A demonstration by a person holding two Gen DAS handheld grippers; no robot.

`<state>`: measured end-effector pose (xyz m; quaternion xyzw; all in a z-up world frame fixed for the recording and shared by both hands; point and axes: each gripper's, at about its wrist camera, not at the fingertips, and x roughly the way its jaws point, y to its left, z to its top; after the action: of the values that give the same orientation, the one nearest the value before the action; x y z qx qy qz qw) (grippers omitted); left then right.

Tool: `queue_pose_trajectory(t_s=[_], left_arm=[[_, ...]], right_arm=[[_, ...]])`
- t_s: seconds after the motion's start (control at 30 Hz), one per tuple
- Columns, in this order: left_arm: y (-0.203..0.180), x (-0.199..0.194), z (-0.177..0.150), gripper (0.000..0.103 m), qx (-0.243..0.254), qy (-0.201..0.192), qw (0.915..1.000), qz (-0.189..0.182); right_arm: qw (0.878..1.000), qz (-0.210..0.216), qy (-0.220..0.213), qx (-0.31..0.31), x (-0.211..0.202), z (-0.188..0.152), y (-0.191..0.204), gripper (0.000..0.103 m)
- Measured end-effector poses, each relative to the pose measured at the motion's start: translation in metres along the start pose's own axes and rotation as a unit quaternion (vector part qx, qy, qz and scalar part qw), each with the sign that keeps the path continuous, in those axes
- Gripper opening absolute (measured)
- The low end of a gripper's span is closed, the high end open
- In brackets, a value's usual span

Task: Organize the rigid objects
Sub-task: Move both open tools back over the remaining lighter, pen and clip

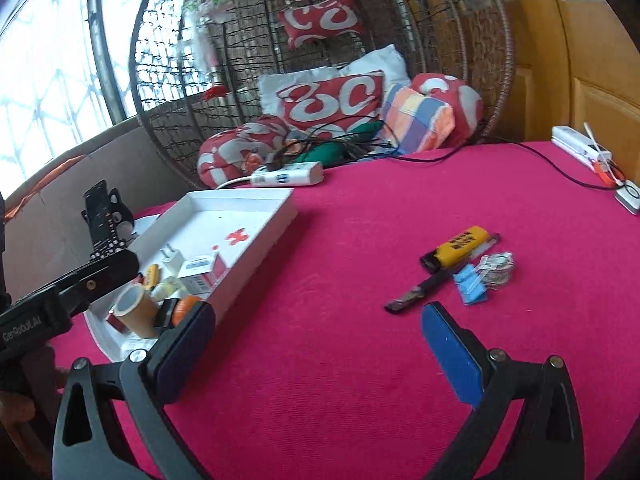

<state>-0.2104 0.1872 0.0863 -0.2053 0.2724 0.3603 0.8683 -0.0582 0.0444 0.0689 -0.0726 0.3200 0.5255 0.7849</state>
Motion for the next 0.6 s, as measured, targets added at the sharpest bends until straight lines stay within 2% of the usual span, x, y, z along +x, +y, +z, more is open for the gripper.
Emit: queue_pose_trajectory(t_s=[0.1, 0.17, 0.27, 0.37, 0.47, 0.6], left_arm=[[-0.027, 0.028, 0.000, 0.103, 0.032, 0.047, 0.9973, -0.046], [-0.049, 0.046, 0.000, 0.103, 0.064, 0.066, 0.9943, -0.055], [-0.079, 0.077, 0.004, 0.103, 0.115, 0.081, 0.9890, -0.046], [-0.100, 0.116, 0.013, 0.103, 0.131, 0.112, 0.9836, -0.054], [-0.122, 0.150, 0.026, 0.103, 0.156, 0.129, 0.9780, -0.052], [-0.144, 0.188, 0.040, 0.103, 0.192, 0.137, 0.9716, -0.010]], right_arm=[[0.998, -0.036, 0.011, 0.056, -0.006, -0.003, -0.059, 0.103], [0.994, -0.058, 0.028, 0.085, -0.009, -0.005, -0.095, 0.103], [0.989, -0.105, 0.038, 0.093, -0.017, -0.008, -0.129, 0.103], [0.986, -0.126, 0.046, 0.099, -0.019, -0.013, -0.148, 0.103], [0.985, -0.109, 0.053, 0.119, -0.018, -0.016, -0.156, 0.103], [0.986, -0.116, 0.065, 0.101, -0.013, -0.015, -0.147, 0.103]])
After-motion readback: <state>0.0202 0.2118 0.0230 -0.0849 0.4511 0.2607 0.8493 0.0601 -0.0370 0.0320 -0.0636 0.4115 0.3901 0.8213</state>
